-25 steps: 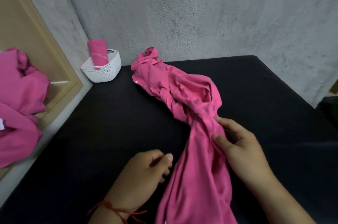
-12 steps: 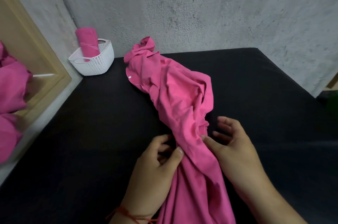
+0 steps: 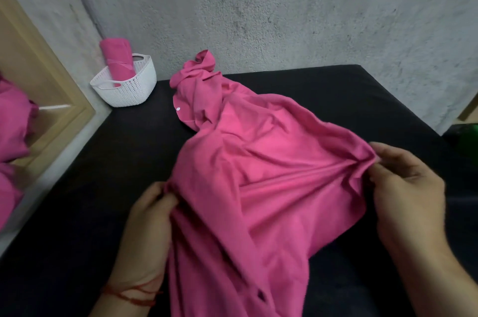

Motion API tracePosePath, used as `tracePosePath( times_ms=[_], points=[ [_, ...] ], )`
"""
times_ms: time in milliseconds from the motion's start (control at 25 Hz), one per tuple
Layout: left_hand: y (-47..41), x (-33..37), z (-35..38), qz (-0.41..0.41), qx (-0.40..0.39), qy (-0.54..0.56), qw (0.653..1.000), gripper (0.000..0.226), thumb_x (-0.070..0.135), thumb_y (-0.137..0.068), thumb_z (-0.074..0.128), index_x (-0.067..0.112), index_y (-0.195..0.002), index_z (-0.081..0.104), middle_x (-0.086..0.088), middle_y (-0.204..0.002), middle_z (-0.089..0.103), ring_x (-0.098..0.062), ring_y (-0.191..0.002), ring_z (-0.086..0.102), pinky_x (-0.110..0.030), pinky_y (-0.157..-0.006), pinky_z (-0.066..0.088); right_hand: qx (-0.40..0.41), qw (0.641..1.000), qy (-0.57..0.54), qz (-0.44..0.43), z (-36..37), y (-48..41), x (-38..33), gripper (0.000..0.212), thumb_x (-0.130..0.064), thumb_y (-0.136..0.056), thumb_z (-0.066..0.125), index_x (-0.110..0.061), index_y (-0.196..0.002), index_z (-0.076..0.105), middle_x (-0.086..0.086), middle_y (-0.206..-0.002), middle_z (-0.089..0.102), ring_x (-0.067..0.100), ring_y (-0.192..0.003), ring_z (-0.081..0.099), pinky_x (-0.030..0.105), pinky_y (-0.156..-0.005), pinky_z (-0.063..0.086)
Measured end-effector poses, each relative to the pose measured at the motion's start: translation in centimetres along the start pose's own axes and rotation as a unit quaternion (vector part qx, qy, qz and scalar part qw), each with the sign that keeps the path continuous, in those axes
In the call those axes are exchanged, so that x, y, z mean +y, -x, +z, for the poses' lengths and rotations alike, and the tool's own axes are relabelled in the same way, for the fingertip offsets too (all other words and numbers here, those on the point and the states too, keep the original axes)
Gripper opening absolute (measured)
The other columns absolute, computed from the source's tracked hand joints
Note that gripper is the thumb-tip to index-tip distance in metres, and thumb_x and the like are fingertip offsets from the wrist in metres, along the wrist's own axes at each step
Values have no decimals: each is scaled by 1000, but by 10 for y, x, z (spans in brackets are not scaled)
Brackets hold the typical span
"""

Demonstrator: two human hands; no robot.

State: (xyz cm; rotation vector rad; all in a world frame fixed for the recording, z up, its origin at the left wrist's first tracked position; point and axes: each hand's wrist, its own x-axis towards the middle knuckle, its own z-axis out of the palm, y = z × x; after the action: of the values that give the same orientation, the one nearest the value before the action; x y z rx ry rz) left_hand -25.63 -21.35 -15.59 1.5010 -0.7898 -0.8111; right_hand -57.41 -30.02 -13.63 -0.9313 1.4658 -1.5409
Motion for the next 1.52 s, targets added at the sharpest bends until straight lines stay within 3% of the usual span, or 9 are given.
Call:
tracePosePath(
  times_ms=[200, 400, 560, 760, 1000, 1160, 1240, 1360, 1520],
  points=[
    [-11, 5, -20, -80, 101, 74, 989, 27, 38, -88, 63, 21, -98, 81, -4, -104, 78, -27, -103, 68, -39, -87, 50, 35, 998, 45, -6, -12, -6, 4, 36, -2, -97, 60, -30, -110, 78, 1, -103, 79, 14, -84, 75, 33, -79, 62],
    [0, 15, -13, -154, -58, -29, 986, 66, 67, -73, 80, 27, -125, 73, 4, -117, 78, -19, -111, 74, -47, -106, 51, -83, 983, 163, 10, -3, 6, 6, 46, -51, -95, 73, -47, -138, 58, -15, -134, 65, 9, -120, 65, 41, -108, 50],
    [9, 25, -8, -141, -111, -49, 983, 57, 41, -81, 85, 24, -133, 67, 2, -122, 76, -20, -114, 73, -43, -109, 50, -189, 945, 265, -8, -9, 6, 0, 55, -10, -85, 81, -53, -116, 66, -24, -106, 75, 6, -98, 73, 38, -93, 58],
    [-2, 32, -20, -242, -110, 78, 961, 69, 79, -89, 50, 28, -131, 72, -6, -130, 73, -24, -123, 67, -43, -116, 41, -185, 892, 393, -127, -22, -17, -43, 46, -7, -83, 78, -46, -107, 73, -21, -94, 75, 6, -90, 70, 31, -83, 52],
    [-7, 28, -46, -164, -33, -70, 983, 22, 24, -86, 80, 14, -106, 77, -13, -105, 79, -32, -105, 73, -43, -99, 55, -142, 805, 551, -169, -31, -85, -118, 51, -24, -81, 85, -43, -125, 67, 4, -111, 73, 35, -106, 67, 45, -94, 53],
    [-4, 35, -51, -127, -29, -205, 970, 78, 57, -57, 94, 22, -120, 67, -8, -107, 73, -25, -98, 73, -42, -98, 56, -132, 734, 644, -170, -23, -69, -78, 75, -62, -84, 78, -36, -149, 48, 10, -138, 59, 42, -123, 60, 53, -99, 52],
    [-2, 31, -49, -113, -68, -276, 952, 110, 74, -38, 89, 25, -132, 59, 0, -107, 67, -16, -95, 69, -36, -93, 56, -150, 743, 605, -244, -20, -51, -54, 64, -55, -89, 75, -34, -145, 54, 9, -135, 58, 41, -121, 59, 54, -98, 53],
    [10, 28, -38, -86, -133, -367, 917, 120, 73, -51, 90, 25, -150, 44, 5, -123, 58, -13, -106, 64, -29, -90, 51, -260, 795, 482, -262, 0, -27, -28, 46, -28, -93, 74, -27, -139, 65, 2, -135, 61, 28, -122, 60, 38, -103, 47],
    [22, 24, -25, -78, -161, -355, 918, 97, 66, -61, 91, 31, -140, 49, 7, -127, 62, -14, -110, 66, -32, -92, 53, -265, 724, 606, -196, 8, -14, 23, 75, -78, -91, 47, -47, -158, 35, -8, -165, 35, 30, -150, 38, 55, -118, 30]
  ],
)
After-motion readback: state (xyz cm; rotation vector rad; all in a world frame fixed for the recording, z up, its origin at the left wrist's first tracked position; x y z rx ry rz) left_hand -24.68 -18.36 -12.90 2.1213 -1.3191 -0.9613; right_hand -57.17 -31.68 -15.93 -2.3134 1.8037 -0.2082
